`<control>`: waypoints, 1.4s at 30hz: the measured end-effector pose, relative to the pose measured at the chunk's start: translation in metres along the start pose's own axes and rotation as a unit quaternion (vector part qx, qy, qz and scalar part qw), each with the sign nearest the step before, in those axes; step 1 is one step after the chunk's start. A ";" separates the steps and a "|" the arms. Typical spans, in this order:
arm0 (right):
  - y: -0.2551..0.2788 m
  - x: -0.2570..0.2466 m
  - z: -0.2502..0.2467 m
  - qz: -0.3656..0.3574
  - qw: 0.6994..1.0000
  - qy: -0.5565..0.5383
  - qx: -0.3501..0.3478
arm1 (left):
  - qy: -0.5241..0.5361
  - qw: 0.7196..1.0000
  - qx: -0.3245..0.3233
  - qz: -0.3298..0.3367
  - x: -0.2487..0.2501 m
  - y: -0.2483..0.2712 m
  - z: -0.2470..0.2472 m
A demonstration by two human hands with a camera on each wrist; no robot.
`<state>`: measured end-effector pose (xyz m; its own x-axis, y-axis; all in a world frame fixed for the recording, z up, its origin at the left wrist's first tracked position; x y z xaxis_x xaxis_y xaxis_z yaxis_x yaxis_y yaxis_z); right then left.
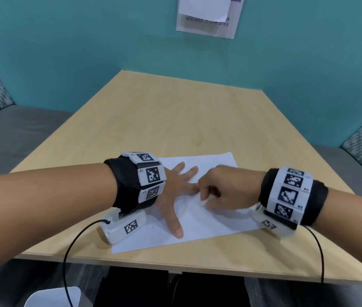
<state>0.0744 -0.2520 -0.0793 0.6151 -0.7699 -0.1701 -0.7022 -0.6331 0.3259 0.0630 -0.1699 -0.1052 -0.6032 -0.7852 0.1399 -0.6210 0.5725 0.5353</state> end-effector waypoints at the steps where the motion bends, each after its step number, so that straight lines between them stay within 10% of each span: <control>1: -0.002 0.008 -0.003 0.015 1.000 -0.002 0.009 | 0.000 1.000 0.002 -0.002 0.000 0.000 0.000; 16: 0.012 -0.030 0.016 -0.062 0.998 -0.019 -0.016 | -0.023 1.000 0.001 0.003 -0.016 -0.015 0.009; 21: 0.003 0.015 -0.004 0.019 1.000 0.002 0.016 | -0.016 1.000 0.011 -0.007 -0.016 -0.014 0.008; 25: 0.011 -0.046 0.020 -0.089 0.995 -0.007 -0.035 | -0.032 1.000 0.001 0.001 -0.017 -0.016 0.009; 42: 0.000 0.030 -0.002 0.038 0.999 0.006 0.010 | -0.044 0.999 -0.008 -0.024 -0.017 -0.017 0.004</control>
<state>0.0935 -0.2747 -0.0830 0.5635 -0.8151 -0.1347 -0.7539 -0.5740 0.3196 0.0812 -0.1655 -0.1201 -0.6153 -0.7872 0.0412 -0.6418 0.5305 0.5538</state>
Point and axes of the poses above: each hand's wrist, its own y-axis away from the middle knuckle, its own z-axis out of the palm, x = y × z, the point moved 8 cm from there along -y, towards the middle knuckle, and after that the axes turned 3 degrees about y, right-handed, at the moved point
